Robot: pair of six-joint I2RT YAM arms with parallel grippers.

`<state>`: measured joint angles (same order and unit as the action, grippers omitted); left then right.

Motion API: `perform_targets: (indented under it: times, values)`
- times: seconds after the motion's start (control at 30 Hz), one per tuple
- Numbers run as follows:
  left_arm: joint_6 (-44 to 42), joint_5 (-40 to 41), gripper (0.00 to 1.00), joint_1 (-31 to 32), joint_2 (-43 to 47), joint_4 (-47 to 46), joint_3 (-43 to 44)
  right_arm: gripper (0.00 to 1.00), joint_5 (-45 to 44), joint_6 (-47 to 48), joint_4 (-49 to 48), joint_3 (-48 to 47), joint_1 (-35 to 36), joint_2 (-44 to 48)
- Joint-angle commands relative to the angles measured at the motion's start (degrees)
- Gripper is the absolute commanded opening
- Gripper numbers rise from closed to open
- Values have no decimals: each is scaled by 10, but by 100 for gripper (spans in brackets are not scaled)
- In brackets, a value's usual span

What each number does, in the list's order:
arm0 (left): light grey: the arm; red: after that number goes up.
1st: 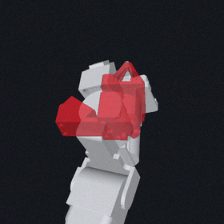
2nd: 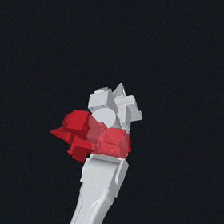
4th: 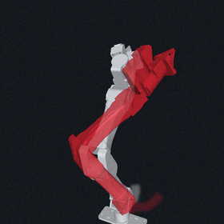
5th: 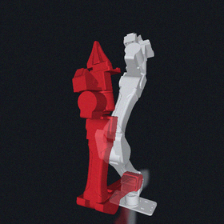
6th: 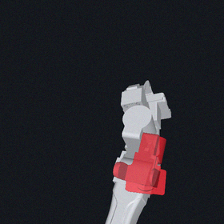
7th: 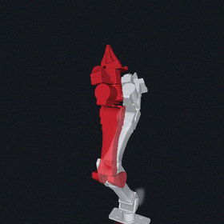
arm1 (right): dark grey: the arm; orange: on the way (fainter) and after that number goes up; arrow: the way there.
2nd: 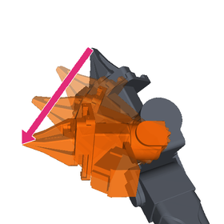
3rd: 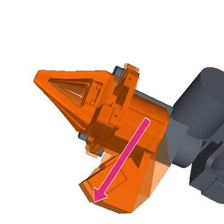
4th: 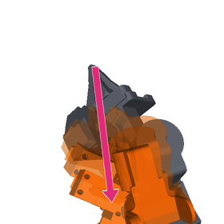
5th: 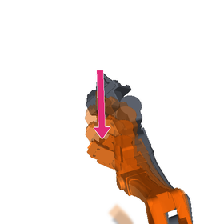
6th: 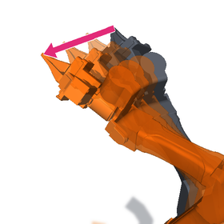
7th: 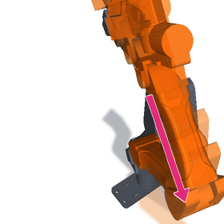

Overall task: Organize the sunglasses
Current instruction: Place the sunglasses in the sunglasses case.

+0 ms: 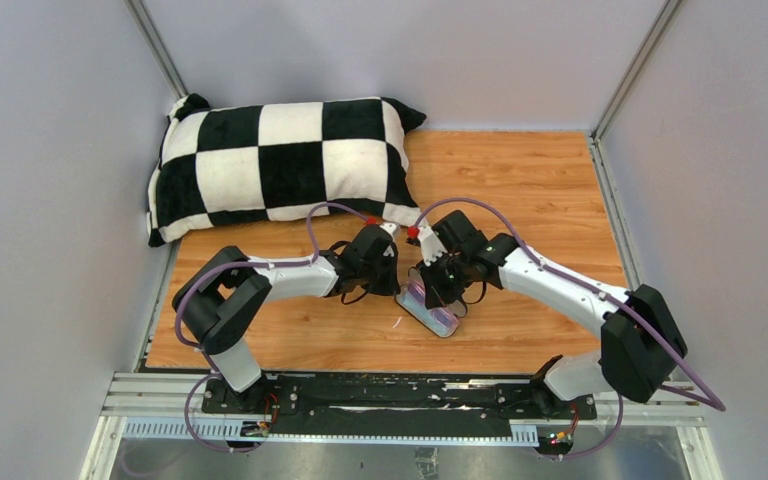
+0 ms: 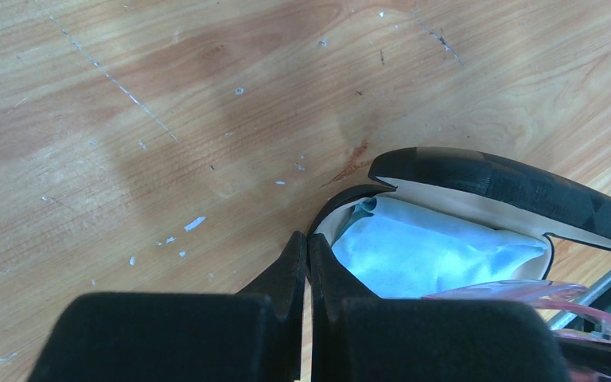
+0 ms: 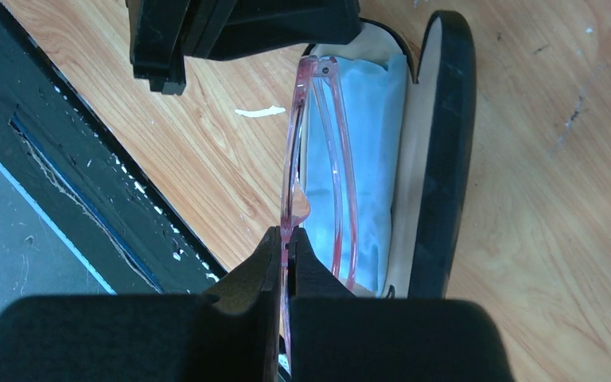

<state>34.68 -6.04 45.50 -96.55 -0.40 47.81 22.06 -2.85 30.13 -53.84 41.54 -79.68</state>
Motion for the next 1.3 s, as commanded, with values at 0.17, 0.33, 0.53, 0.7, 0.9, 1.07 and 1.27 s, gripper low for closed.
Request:
perform_targets:
  times: [0.17, 0.33, 0.53, 0.7, 0.9, 1.07, 1.27]
  values:
    - [3, -11, 0, -2, -10, -16, -15, 0, 24, 6, -30, 8, 8, -33]
    - [8, -9, 0, -2, -6, -15, -16, 0, 27, -1, -36, 16, 8, -44]
    - [6, -6, 0, -2, -5, -15, -17, 0, 17, -13, -43, 27, 7, -60]
    - [4, -7, 0, -2, -5, -15, -18, 0, 22, -11, -43, 32, 8, -66]
    - [5, -10, 0, -2, -2, -15, -17, 0, 18, -9, -43, 34, 7, -76]
    - [4, -6, 0, -2, 2, -13, -18, 0, 7, -11, -42, 35, 7, -89]
    - [5, -8, 0, -2, -1, -13, -17, 2, 8, -12, -43, 41, 7, -86]
